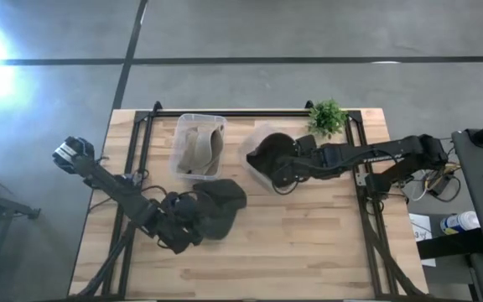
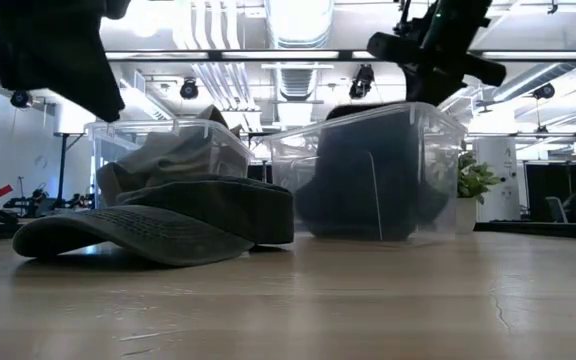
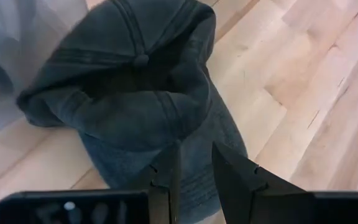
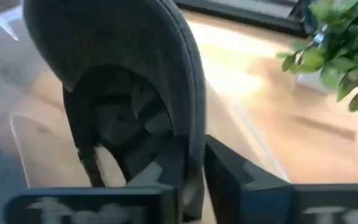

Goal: Pick & Place hat
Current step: Put the bottom black cap into the right transparent bin

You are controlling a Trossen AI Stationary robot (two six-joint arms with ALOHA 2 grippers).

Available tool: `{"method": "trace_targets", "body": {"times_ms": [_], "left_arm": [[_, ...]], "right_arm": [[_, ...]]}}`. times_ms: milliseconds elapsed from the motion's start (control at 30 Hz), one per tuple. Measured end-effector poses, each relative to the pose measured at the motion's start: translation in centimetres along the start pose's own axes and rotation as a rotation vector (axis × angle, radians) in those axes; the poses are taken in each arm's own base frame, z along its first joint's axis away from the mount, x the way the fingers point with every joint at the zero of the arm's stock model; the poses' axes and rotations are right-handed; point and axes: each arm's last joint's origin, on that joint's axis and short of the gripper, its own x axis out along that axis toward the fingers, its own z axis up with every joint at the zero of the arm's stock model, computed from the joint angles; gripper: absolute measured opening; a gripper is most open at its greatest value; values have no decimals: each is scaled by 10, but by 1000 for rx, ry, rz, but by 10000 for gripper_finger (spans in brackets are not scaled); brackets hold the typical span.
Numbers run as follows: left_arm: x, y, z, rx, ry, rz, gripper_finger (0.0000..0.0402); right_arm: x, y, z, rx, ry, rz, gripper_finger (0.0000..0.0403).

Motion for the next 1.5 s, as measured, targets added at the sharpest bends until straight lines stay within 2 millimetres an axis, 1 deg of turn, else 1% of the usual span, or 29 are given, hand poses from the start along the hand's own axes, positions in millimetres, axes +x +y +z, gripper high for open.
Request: {"method": "trace_targets", "body": {"times_ms": [133,200,300,433,500,533,600,667,700,767,833,900,967,1067,1133,1200,1300,1367,1433,1500], "left_arm": [[10,-1,-7,-6,30,-12,84],[12,-2,-10,-19,56,-29,84],[11,-5,-14,-21,97,-56,84],[1,-9,-15,-22,101,-98,84],[-5,-11,-16,-27,103,-123,84],[-8,-12,-18,-26,106,-131,84],[-10,-12,-20,-43,112,-139,84],[-12,-12,-23,-84,117,-144,84],[-12,-12,-24,-107,117,-142,84],[-14,-13,-27,-152,118,-143,84],[-14,-14,-30,-189,116,-146,84],[-14,-16,-34,-212,119,-153,84],[-13,-18,-38,-226,126,-155,84],[-11,-22,-47,-228,161,-161,84],[-10,-23,-54,-218,193,-157,84],[-8,-25,-62,-213,221,-145,84],[-5,-28,-72,-237,250,-143,84],[-3,-31,-78,-258,259,-151,84],[-1,-34,-84,-263,265,-147,84],[1,-35,-88,-266,273,-147,84]], "right_arm": [[-5,1,-3,-20,32,29,123],[-14,4,-4,-36,-4,56,154],[-32,8,0,-81,-58,109,193],[-56,17,6,-186,-92,215,223],[-62,22,7,-228,-87,238,229],[-62,21,7,-245,-86,214,229],[-59,16,7,-237,-147,111,227],[-56,8,13,-150,-238,25,222],[-54,2,17,-91,-251,-4,219],[-45,-13,27,34,-219,-58,213],[-31,-26,34,141,-178,-103,206],[-19,-35,43,211,-166,-115,198],[-11,-40,52,233,-169,-89,187],[5,-39,65,221,-137,4,169],[20,-37,70,188,-96,48,157],[35,-36,70,178,-42,48,146],[56,-32,62,153,60,42,132],[61,-25,59,122,102,104,124],[57,-15,58,87,109,198,118],[50,-6,55,64,108,255,113]]}}
